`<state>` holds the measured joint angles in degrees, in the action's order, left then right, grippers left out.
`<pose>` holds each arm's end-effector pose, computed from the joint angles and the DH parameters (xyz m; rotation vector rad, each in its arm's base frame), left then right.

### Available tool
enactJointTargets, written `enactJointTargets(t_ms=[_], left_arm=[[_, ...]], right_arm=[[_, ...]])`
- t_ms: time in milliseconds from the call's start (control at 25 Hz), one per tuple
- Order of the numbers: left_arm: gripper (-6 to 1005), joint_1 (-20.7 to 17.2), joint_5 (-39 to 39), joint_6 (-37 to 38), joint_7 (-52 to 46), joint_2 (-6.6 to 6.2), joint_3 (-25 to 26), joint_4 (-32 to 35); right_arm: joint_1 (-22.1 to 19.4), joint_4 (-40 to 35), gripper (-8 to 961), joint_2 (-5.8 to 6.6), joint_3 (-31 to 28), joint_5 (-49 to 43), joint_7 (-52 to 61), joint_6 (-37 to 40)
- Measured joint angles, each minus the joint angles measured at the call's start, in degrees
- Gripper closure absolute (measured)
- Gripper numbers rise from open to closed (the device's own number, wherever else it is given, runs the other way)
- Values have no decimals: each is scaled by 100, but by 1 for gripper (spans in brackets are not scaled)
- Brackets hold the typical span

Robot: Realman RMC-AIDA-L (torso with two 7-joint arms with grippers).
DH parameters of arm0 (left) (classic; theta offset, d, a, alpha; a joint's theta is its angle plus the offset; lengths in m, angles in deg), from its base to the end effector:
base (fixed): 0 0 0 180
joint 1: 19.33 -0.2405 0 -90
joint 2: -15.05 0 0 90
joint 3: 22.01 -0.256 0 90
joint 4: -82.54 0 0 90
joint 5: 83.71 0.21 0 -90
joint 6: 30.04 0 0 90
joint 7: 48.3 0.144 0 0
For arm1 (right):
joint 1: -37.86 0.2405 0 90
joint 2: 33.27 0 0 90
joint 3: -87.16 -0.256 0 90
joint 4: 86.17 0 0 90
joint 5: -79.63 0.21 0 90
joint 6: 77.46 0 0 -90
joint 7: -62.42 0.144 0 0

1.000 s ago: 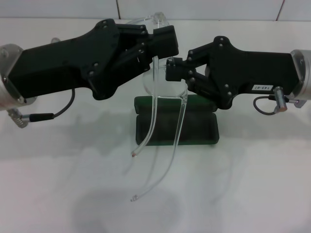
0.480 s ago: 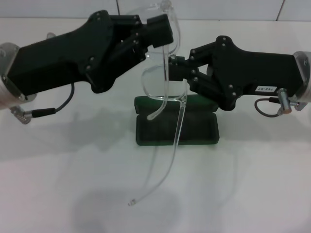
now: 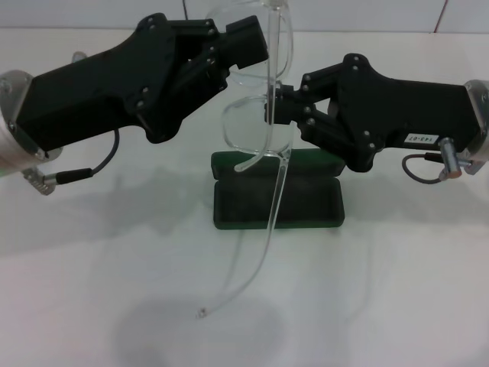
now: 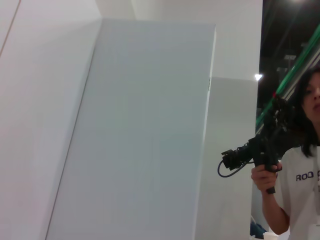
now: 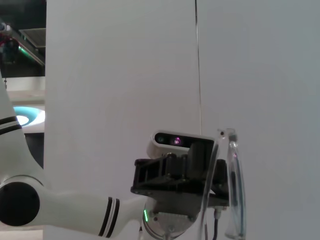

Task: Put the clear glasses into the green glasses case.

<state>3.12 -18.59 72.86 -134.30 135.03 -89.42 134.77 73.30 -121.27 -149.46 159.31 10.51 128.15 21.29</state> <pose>-0.1508 0.2918 0.0384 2.6604 0.2409 1.6410 0.1431 0.3267 0.0001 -2.7771 -0.0554 1.4116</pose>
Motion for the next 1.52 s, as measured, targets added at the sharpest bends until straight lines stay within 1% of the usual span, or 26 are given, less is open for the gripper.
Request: enactJointTargets(t_ms=[840, 1040, 1200, 1520], left_arm=[[959, -85, -158, 198, -27, -2, -76, 71], [959, -98, -159, 200, -18, 1, -192, 57], [959, -96, -161, 194, 10, 0, -211, 44], [959, -99, -167, 158, 13, 5, -221, 18]], right_arm=[[-55, 240, 905, 0, -19, 177, -131, -21], [-52, 269, 906, 0, -3, 253, -166, -42], [21, 393, 906, 0, 131, 481, -230, -109], [133, 400, 906, 0, 441, 608, -233, -305]])
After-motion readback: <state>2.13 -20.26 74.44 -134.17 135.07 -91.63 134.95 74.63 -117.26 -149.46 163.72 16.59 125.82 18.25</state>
